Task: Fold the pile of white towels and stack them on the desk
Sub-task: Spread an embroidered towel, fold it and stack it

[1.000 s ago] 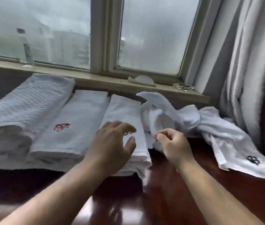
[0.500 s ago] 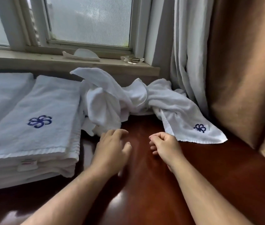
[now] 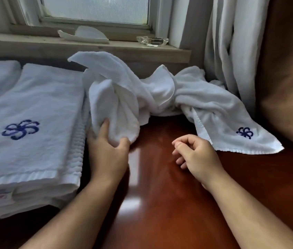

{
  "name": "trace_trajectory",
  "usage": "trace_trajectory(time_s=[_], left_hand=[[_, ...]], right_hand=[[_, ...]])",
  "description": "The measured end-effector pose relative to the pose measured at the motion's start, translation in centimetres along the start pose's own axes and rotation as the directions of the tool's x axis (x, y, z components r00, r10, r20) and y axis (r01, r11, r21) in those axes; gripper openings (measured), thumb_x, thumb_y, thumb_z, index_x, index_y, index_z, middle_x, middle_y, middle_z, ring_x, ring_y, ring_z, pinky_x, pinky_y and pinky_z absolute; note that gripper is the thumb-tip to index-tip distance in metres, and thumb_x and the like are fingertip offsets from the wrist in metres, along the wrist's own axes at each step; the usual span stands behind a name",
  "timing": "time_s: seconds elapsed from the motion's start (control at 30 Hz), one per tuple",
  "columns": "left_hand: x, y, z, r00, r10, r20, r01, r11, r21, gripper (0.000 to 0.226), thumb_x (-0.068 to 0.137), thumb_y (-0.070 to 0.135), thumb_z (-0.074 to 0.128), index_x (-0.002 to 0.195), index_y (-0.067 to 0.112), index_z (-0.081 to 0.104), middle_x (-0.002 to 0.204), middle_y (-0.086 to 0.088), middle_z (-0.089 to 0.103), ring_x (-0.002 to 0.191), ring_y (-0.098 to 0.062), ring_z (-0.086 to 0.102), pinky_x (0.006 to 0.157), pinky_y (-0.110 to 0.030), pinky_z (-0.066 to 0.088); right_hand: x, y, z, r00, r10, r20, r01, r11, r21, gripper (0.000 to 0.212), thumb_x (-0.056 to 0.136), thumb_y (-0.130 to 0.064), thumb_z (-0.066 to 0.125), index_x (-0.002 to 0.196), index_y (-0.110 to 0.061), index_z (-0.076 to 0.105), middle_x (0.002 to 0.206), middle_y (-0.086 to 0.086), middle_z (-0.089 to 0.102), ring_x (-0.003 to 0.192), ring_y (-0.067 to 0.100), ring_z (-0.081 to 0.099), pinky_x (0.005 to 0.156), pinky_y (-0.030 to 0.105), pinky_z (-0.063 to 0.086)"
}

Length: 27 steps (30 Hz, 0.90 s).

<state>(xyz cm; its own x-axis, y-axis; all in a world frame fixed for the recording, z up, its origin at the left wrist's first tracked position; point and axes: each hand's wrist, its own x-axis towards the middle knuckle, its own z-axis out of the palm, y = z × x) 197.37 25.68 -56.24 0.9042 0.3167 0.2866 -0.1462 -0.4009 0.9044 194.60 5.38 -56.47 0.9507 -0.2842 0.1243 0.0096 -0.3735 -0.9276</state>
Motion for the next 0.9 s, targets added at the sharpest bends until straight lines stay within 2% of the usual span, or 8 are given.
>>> trace_trajectory(time_s=[0.1,0.17,0.27,0.37,0.57,0.7,0.83,0.9], left_hand=[[0.0,0.1,-0.1,1.000,0.008,0.001,-0.008,0.973,-0.229,0.056,0.092,0.014,0.069,0.145,0.016,0.053,0.103,0.021,0.067,0.087,0.022,0.061,0.076,0.001,0.044],[-0.3,0.7,-0.2,0.993,0.115,0.024,-0.101,0.942,-0.319,0.037,0.093,0.018,0.072,0.129,0.019,0.067,0.109,0.016,0.071,0.096,0.015,0.064,0.084,-0.003,0.046],[-1.2,1.4,-0.6,0.962,0.233,0.146,-0.153,0.895,-0.419,0.004,0.088,0.028,0.077,0.088,0.024,0.074,0.074,0.017,0.071,0.071,0.004,0.064,0.070,-0.012,0.048],[-1.8,2.0,-1.0,0.881,0.314,0.355,-0.085,0.842,-0.533,0.027,0.088,0.034,0.070,0.070,0.016,0.060,0.054,0.013,0.054,0.050,0.001,0.049,0.051,-0.012,0.040],[-2.5,1.7,0.1,0.822,0.211,0.529,0.023,0.916,-0.401,0.036,0.085,0.049,0.061,0.117,0.035,0.054,0.101,0.014,0.070,0.097,0.004,0.065,0.080,-0.015,0.048],[-2.7,1.1,0.5,0.879,0.319,0.354,-0.274,0.946,-0.170,0.044,0.089,0.033,0.069,0.130,0.036,0.053,0.103,0.015,0.059,0.097,0.000,0.058,0.081,-0.013,0.045],[-2.9,1.6,0.4,0.757,0.605,0.247,-0.625,0.781,0.003,0.042,0.084,0.034,0.064,0.126,0.036,0.063,0.119,0.016,0.048,0.112,-0.007,0.043,0.100,-0.017,0.037],[-3.2,1.8,0.6,0.713,0.583,0.390,-0.661,0.744,0.095,0.049,0.084,0.051,0.053,0.131,0.040,0.062,0.139,0.012,0.049,0.130,-0.014,0.036,0.110,-0.032,0.034]], right_hand=[[0.0,0.0,0.1,1.000,-0.006,0.007,0.006,1.000,-0.005,0.015,0.095,-0.017,0.062,0.086,-0.023,0.072,0.074,-0.002,0.073,0.055,0.009,0.064,0.047,0.021,0.049],[0.0,-0.1,0.0,1.000,-0.006,-0.002,0.006,0.999,0.051,0.015,0.097,-0.020,0.061,0.088,-0.019,0.072,0.071,-0.002,0.072,0.055,0.011,0.063,0.047,0.022,0.049],[0.0,-0.6,-0.3,0.999,0.049,-0.005,-0.046,0.969,0.241,0.026,0.104,-0.028,0.052,0.090,-0.014,0.070,0.070,0.000,0.070,0.058,0.016,0.064,0.049,0.023,0.050],[0.2,-1.0,-0.5,0.987,0.132,0.094,-0.159,0.902,0.401,0.042,0.103,-0.049,0.044,0.109,-0.014,0.067,0.088,0.010,0.077,0.072,0.026,0.072,0.062,0.031,0.056],[0.4,-0.7,-0.8,0.956,0.102,0.276,-0.229,0.848,0.478,0.072,0.082,-0.073,0.038,0.131,-0.024,0.057,0.110,0.017,0.075,0.094,0.033,0.074,0.077,0.038,0.055],[0.2,-0.6,-0.4,0.985,0.103,0.140,-0.157,0.875,0.458,0.053,0.092,-0.061,0.047,0.119,-0.020,0.065,0.105,0.015,0.076,0.089,0.026,0.073,0.075,0.035,0.056],[0.9,0.3,-1.6,0.941,-0.163,-0.297,0.125,0.982,-0.142,0.011,0.089,-0.036,0.060,0.089,-0.033,0.071,0.100,-0.008,0.072,0.102,0.009,0.064,0.085,0.015,0.045],[1.8,1.1,-2.7,0.913,-0.221,-0.343,0.031,0.876,-0.481,0.022,0.089,-0.031,0.063,0.108,-0.032,0.073,0.128,0.001,0.062,0.128,0.022,0.049,0.104,0.028,0.037]])
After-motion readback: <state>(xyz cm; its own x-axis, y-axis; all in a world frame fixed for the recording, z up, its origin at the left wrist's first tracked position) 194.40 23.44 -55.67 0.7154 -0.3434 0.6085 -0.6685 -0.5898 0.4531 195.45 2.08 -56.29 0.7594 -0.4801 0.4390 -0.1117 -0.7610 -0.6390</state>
